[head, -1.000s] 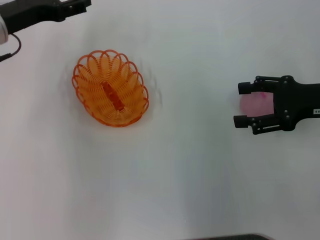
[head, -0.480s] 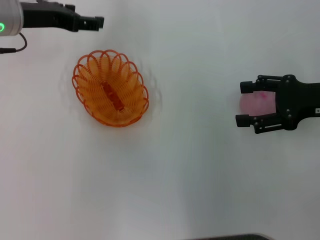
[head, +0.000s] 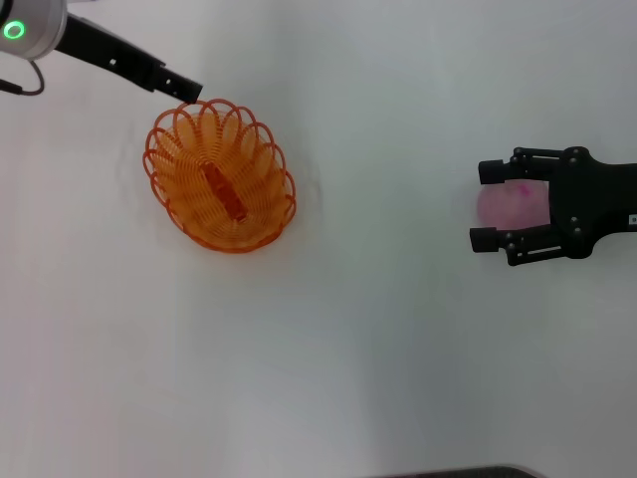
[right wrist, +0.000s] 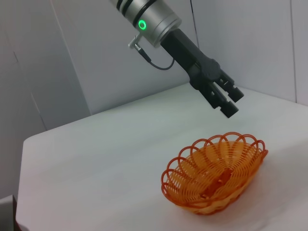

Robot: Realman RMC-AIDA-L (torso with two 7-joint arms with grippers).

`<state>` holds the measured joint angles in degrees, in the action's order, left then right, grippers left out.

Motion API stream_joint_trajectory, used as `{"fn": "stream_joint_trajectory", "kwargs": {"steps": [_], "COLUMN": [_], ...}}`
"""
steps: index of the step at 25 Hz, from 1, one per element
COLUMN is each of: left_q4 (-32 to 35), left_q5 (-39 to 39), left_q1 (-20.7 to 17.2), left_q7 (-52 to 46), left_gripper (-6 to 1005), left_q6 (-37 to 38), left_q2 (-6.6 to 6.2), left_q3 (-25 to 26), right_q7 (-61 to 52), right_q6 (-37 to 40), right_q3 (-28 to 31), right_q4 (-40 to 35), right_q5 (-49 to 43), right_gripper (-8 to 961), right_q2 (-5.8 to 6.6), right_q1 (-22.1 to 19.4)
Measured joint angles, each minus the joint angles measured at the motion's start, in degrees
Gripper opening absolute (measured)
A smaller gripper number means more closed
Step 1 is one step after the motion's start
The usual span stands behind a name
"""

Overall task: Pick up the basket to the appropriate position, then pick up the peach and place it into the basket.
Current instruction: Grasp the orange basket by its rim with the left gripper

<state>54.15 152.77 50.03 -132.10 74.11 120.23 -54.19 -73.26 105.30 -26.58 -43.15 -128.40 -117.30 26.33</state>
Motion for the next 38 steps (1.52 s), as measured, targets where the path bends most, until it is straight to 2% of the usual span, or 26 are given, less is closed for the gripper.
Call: {"fn": "stream_joint_trajectory", "kwargs": {"steps": [5, 10, 21, 27, 38], "left_q4": [-1.3, -2.4, -2.5, -2.7, -11.5], "left_q5": [6.0, 9.7, 10.1, 10.4, 10.7], "left_q1": [3.7, 6.3, 6.6, 6.3, 6.8], "left_q7": [-4.0, -6.2, -6.6, -6.1, -5.2], "left_gripper": [837, 833, 824, 818, 810], "left_q6": [3.7, 4.7, 4.3, 1.4, -7.2], "left_q2": [-0.63, -0.37, 0.54, 0.87, 0.84], "left_q3": [-0.5, -1.0, -1.2, -1.4, -3.1], "right_q7": [0.4, 0.9, 1.0, 0.8, 0.7], "right_q6": [-0.1, -0.4, -0.5, -0.5, -0.5], "right_q3": [0.0, 0.0, -0.1, 0.0, 0.2], "right_q4": [0.0, 0.0, 0.0, 0.0, 0.1], "right_q5": [0.0, -0.1, 0.0, 0.1, 0.1], "right_gripper": [923, 923, 921, 921, 920], "right_q2": [-0.05, -0.39, -0.62, -0.66, -0.8], "right_q1": [0.0, 0.2, 0.2, 0.2, 0.1]}}
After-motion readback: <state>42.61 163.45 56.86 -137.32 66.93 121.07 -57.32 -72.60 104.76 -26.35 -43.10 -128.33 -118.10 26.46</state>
